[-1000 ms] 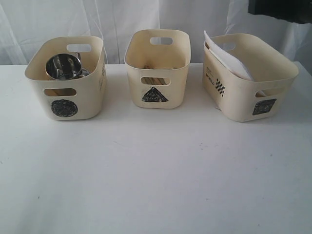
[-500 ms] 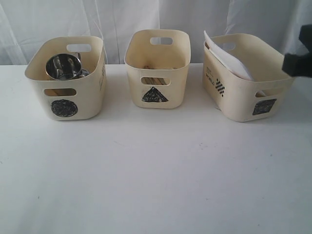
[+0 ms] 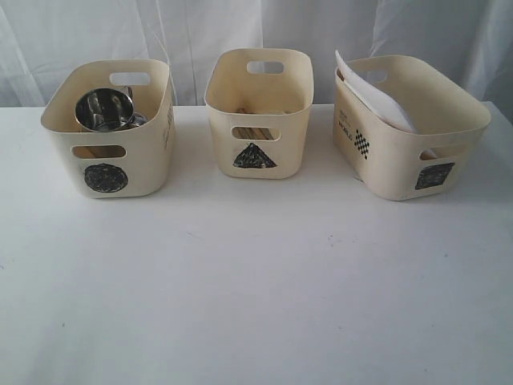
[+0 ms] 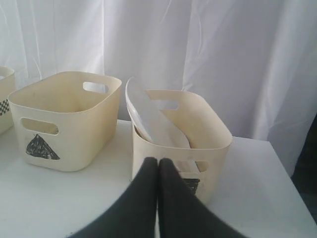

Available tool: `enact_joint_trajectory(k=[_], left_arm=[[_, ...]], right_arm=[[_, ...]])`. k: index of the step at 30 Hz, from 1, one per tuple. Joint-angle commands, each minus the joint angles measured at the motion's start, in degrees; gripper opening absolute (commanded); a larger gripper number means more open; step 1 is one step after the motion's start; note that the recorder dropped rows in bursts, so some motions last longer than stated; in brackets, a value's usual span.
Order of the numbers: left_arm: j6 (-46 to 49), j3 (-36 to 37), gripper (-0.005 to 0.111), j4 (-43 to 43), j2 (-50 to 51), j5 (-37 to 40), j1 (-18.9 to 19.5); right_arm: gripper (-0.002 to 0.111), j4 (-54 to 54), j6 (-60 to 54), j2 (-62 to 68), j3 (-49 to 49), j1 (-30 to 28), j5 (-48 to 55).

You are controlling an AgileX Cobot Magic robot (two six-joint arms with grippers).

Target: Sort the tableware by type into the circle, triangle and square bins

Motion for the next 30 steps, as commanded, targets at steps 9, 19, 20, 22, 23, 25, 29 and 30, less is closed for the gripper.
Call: enact_joint_trajectory(k=[9, 19, 20, 22, 23, 25, 29, 30], left_arm=[[-0.1, 0.2, 0.042, -0.1, -0.3, -0.3, 0.1], [-0.1, 0.2, 0.042, -0.1, -0.3, -0.3, 0.1], [-0.1, 0.2, 0.042, -0.1, -0.3, -0.3, 0.1], [-0.1, 0.2, 0.042, -0.1, -0.3, -0.3, 0.1], [-0.1, 0.2, 0.042, -0.1, -0.3, -0.3, 0.1], [-0.1, 0.2, 0.042, -0.1, -0.3, -0.3, 0.1], [-0.1, 0.2, 0.042, -0.1, -0.3, -0.3, 0.1], [-0.1, 0.2, 0.042, -0.1, -0.3, -0.3, 0.1]], right_arm=[[0.0, 0.1, 0.3, -8.3, 1.3, -0.2, 1.3], [0.0, 0.1, 1.4, -8.7, 1.3, -0.2, 1.7], [0.0, 0.1, 1.3, -8.7, 1.3, -0.2, 2.0], [0.0, 0.1, 1.3, -8.7, 1.3, -0.2, 3.8], [0.0, 0.1, 1.3, -8.7, 1.3, -0.2, 4.0], [0.0, 0.1, 1.3, -8.7, 1.3, -0.2, 4.0], [0.0, -0.6, -0.7, -8.7, 1.8, -0.2, 3.9], [0.0, -0.6, -1.8, -8.7, 2.4, -0.2, 3.8]])
